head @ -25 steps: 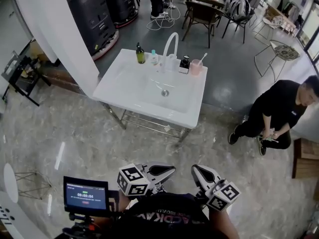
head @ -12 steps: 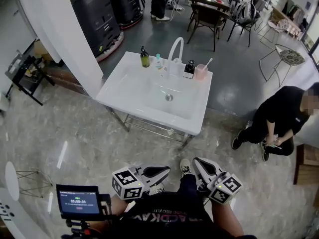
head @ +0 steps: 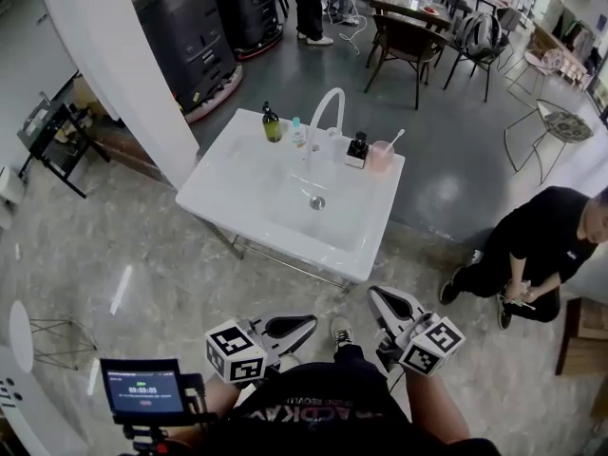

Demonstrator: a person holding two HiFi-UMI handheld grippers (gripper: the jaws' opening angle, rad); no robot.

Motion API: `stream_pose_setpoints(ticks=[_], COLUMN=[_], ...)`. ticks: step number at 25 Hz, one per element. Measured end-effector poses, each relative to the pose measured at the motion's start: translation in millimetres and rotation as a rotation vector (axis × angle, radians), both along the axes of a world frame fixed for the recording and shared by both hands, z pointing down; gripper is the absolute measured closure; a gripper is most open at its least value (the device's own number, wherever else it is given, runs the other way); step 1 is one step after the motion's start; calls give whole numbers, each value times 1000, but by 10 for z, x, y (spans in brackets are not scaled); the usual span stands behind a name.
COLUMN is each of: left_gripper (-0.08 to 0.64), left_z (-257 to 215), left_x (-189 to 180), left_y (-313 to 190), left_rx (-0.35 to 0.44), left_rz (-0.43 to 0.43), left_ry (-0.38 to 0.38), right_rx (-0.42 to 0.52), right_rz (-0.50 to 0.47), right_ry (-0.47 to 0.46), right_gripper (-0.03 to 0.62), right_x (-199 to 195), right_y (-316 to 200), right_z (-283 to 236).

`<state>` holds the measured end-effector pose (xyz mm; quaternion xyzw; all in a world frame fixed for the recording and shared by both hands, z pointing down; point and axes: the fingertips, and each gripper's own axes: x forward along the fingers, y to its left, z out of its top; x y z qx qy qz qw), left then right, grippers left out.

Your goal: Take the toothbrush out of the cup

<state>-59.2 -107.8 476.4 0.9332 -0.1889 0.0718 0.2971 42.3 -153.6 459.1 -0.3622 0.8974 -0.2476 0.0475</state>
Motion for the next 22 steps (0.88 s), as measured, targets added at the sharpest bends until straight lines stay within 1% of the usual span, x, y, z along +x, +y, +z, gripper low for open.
stream_pose_setpoints(ticks=[4,8,10,13,16,19,22], left_gripper=[552,552,552,552,552,552,552], left_z=[-8,154,131,26,56,134,165], left_x=[83,195,201,119,111,135,80], left_y=[-149,-289,-339,-415,-483,-533,-575], left_rx=[25,49,55,52,45,36,20], left_rz=[-35,-84,-101,-124,-160,-204,-252], left_ry=[-1,2,1,-3,-10,-19,-25], right_rx=[24,55,67,77,61,54,45], right_rz=[0,21,39,83,136,163,195], right_ry=[17,36,55,98,140,154,171], right_gripper=[584,584,584,584,584,584,584], right_x=[220,548,660,779,998,1225,1371], right_y=[-358,-781,-997,-1368,-1778,-2174,-2545], right_z=[42,251,258,210,279,425,550])
